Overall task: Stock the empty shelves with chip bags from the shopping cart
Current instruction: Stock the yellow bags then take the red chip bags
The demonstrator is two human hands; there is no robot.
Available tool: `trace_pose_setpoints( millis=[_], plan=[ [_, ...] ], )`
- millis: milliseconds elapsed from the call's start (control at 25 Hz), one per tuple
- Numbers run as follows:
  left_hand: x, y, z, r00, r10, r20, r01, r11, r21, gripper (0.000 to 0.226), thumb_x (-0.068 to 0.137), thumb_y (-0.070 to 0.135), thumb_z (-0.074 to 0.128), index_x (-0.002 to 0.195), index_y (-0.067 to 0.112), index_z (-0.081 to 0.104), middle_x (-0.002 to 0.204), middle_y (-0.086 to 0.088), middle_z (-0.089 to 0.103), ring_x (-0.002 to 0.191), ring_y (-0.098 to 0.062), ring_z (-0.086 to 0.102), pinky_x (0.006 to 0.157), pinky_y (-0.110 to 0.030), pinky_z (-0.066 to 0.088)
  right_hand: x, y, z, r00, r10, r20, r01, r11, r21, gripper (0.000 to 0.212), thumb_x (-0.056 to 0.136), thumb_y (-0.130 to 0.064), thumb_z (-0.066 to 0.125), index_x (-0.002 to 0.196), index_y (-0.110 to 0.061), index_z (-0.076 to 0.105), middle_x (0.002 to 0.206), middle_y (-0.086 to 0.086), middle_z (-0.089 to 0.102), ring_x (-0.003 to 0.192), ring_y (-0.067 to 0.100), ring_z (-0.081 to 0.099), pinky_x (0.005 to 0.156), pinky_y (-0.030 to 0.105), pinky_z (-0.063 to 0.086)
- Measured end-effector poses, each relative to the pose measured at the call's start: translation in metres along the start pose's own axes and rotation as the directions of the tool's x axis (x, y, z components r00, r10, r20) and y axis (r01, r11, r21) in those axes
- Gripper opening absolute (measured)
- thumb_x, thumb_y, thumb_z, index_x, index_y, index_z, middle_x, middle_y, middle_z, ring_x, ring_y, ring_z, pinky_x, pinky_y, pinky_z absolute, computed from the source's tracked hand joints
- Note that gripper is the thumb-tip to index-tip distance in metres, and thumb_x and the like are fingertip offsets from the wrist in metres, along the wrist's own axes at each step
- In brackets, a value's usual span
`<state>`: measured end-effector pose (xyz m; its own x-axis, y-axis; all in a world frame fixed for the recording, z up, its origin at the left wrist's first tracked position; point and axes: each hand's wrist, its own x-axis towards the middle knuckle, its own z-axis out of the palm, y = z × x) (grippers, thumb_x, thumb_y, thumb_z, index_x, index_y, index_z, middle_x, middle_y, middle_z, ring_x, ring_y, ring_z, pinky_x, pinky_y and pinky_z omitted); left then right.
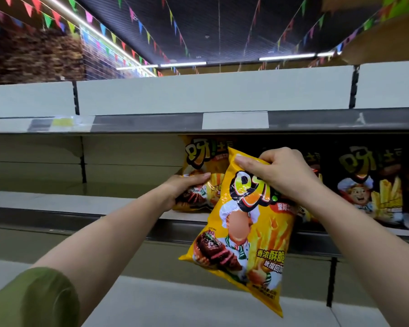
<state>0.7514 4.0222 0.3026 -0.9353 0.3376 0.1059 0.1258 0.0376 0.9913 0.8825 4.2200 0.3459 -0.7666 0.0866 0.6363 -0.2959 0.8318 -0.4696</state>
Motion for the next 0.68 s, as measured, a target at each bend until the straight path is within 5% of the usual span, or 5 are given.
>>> trace_pose_setpoints(
  millis=[240, 360, 480, 680],
  plan=[
    [0.011, -0.009, -0.008, 0.993, -0.019, 0.117, 0.012, 0.998, 0.064, 0.093, 0.036, 0.055, 0.09, 0.115, 0.014, 0.063, 0.109, -0.009, 0.071, 0.102, -0.026, 0.067, 0.098, -0.041, 0.049, 0.003, -0.01, 0.008, 1.0, -0.003, -0.008, 0.002, 1.0, -0.021, 0.06, 0.076, -0.065, 0.057, 0.047, -0.014, 0.043, 0.046, -0.001, 0.043, 0.048, 0.017, 0.043, 0.054, 0.033, 0.032],
    [0.004, -0.007, -0.005, 0.983, -0.003, 0.182, -0.007, 0.998, 0.054, 0.048, 0.062, 0.039, 0.083, 0.1, 0.017, 0.064, 0.096, -0.004, 0.073, 0.086, -0.017, 0.07, 0.073, -0.027, 0.054, 0.003, -0.014, 0.013, 1.0, 0.005, -0.002, -0.005, 1.0, -0.011, 0.059, 0.076, -0.064, 0.058, 0.048, -0.014, 0.043, 0.048, 0.0, 0.044, 0.051, 0.018, 0.043, 0.055, 0.034, 0.033],
    [0.0, -0.005, 0.001, 0.988, 0.02, 0.156, -0.031, 0.997, 0.07, 0.014, 0.084, 0.028, 0.067, 0.084, 0.019, 0.057, 0.056, 0.006, 0.065, 0.045, -0.005, 0.061, 0.041, -0.012, 0.042, 0.002, -0.017, 0.018, 1.0, 0.004, -0.006, -0.004, 1.0, 0.003, 0.058, 0.075, -0.065, 0.057, 0.049, -0.014, 0.045, 0.049, -0.001, 0.046, 0.053, 0.017, 0.045, 0.056, 0.034, 0.034],
    [-0.011, -0.007, 0.004, 0.99, 0.018, 0.137, -0.033, 0.994, 0.107, 0.023, 0.088, 0.035, 0.058, 0.073, 0.019, 0.052, 0.045, 0.011, 0.058, 0.038, 0.0, 0.054, 0.036, -0.011, 0.038, 0.0, -0.023, 0.022, 1.0, -0.002, -0.003, 0.002, 1.0, 0.008, 0.059, 0.076, -0.063, 0.058, 0.046, -0.016, 0.039, 0.047, -0.002, 0.04, 0.05, 0.016, 0.04, 0.056, 0.033, 0.031]
  ],
)
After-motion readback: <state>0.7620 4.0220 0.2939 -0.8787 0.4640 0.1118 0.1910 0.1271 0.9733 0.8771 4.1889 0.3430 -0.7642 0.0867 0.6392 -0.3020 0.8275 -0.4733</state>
